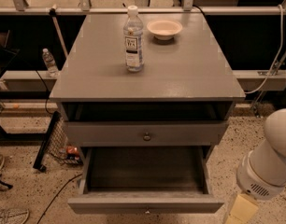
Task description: Close middle drawer
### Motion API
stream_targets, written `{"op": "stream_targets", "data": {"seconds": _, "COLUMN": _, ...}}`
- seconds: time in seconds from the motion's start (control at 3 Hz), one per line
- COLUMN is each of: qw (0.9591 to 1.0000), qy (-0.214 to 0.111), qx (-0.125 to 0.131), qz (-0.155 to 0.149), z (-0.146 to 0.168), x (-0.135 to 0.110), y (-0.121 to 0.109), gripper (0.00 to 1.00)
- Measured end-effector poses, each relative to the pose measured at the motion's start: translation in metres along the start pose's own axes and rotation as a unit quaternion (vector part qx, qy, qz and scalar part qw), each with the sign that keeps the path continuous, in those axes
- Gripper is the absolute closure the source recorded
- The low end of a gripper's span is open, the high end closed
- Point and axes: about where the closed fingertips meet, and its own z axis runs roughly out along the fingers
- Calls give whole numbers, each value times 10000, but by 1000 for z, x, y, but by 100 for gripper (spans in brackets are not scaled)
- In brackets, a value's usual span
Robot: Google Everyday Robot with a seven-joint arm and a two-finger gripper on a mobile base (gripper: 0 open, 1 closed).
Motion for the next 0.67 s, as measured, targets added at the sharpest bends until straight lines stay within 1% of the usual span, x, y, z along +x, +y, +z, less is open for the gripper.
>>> {"op": "stream_targets", "data": {"seconds": 0.33, "qw": 10000, "qy": -17, "qx": -68, "qz": 44, "z": 12, "x": 2, "y": 2, "gripper": 0}}
{"op": "stream_targets", "data": {"seconds": 0.67, "qw": 9990, "qy": -169, "qx": -318, "qz": 282, "z": 58, "x": 11, "y": -1, "gripper": 0}}
